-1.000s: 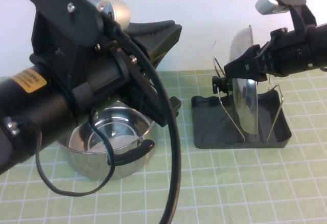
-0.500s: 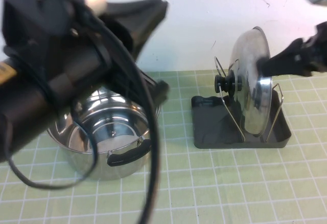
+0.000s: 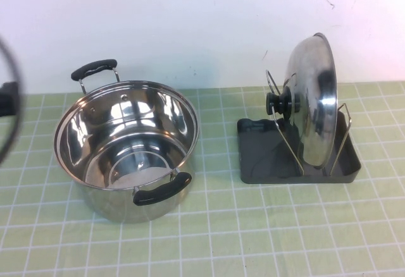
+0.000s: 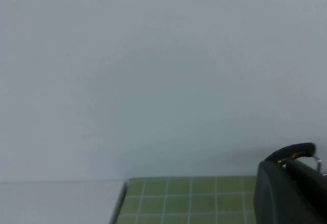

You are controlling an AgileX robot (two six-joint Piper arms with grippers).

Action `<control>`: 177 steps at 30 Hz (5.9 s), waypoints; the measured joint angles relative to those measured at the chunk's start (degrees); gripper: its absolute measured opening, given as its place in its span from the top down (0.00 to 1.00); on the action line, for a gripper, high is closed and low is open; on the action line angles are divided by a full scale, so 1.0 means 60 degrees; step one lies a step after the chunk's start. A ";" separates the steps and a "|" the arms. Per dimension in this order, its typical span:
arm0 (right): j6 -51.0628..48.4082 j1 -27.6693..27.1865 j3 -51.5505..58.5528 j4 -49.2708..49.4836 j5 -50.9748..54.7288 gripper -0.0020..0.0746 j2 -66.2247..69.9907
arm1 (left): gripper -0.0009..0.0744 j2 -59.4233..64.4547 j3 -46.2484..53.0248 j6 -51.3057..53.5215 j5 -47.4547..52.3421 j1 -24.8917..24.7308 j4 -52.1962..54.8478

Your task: Put pot lid on rack

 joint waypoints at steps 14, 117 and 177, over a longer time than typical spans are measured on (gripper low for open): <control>-0.5388 -0.0016 0.5519 0.5740 -0.2473 0.97 -0.6691 | 0.99 -0.4651 0.3444 -0.0027 0.4809 -0.0714 0.0000; 0.8264 -0.0176 1.1817 -0.8196 -0.5611 0.98 -1.1447 | 0.99 -0.5484 0.5304 -0.0086 0.4871 -0.0714 0.0000; 0.8264 -0.0176 1.1817 -0.8196 -0.5594 0.98 -1.1447 | 0.99 -0.8387 0.8514 -1.6754 1.3445 0.9112 1.5541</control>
